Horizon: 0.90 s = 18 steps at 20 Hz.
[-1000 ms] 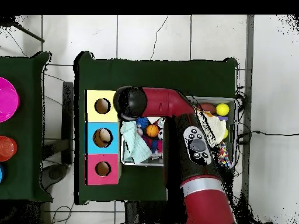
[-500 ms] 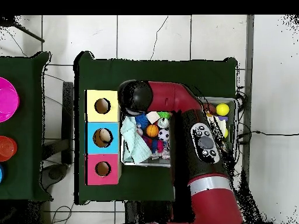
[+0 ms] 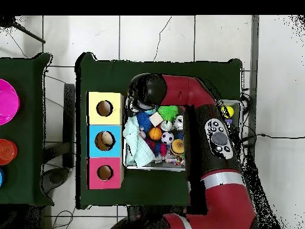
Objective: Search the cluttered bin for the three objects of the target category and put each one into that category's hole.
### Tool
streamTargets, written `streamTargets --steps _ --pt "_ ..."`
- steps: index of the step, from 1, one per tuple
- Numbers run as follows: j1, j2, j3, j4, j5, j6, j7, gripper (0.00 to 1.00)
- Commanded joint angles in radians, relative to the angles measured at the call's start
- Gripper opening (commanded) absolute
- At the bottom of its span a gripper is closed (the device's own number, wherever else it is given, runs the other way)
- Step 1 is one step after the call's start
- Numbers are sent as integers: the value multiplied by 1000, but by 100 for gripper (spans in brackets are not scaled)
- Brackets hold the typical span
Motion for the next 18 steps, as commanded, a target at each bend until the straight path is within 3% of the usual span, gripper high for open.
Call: streamTargets --steps 1,10,18 --pt "-56 140 98 -132 -100 163 -360 100" --pt "-119 114 133 -54 -145 122 -367 100" --pt "-205 32 171 95 -164 82 -367 100"
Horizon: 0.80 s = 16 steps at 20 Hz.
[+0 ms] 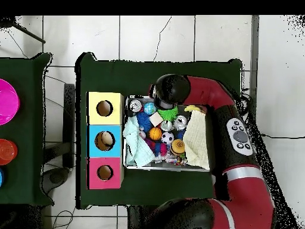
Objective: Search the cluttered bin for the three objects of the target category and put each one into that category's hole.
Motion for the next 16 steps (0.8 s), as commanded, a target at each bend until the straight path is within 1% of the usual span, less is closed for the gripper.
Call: streamTargets --steps 1,3,8,11,16 --pt "-87 -71 95 177 -58 27 -335 100" --pt "-103 -80 105 196 -68 19 -330 100" --pt "-130 -64 130 195 -96 20 -336 100" --pt "-154 -67 140 208 -110 25 -342 100" --pt "-163 -38 163 172 -136 29 -352 100"
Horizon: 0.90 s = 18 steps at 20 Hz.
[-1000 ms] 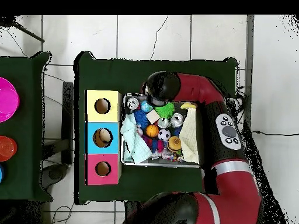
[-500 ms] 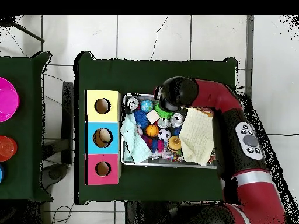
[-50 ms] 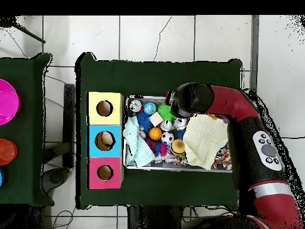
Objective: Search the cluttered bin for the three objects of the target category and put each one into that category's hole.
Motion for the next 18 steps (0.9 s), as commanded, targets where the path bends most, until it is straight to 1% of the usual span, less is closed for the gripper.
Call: streamTargets --steps 1,3,5,7,10,13,18 --pt "-27 42 103 52 -80 27 -354 100" --pt "-31 52 113 44 -90 27 -356 100" --pt "-32 82 124 19 -101 25 -366 100" --pt "-33 92 130 3 -108 24 -368 100" --pt "-28 104 138 -34 -124 44 -382 100" --pt "-29 143 148 -85 -137 72 -407 100" --pt "-35 158 159 -126 -142 106 -426 100"
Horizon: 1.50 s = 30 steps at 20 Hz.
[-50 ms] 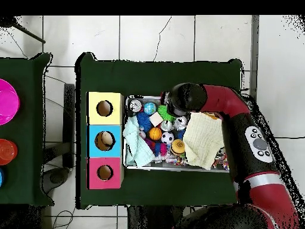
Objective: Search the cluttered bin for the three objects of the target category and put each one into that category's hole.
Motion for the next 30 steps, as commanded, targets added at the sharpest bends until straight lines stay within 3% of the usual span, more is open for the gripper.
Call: streamTargets --steps 1,4,17,21,25,30 --pt "-16 69 70 -85 -56 113 -386 100" --pt "-19 75 72 -97 -55 123 -396 100" --pt "-80 -68 77 76 -32 107 -358 100" --pt "-95 -47 83 56 -48 111 -380 100" --pt "-87 13 92 -22 -61 136 -414 100" --pt "-94 38 97 -42 -66 127 -430 100"
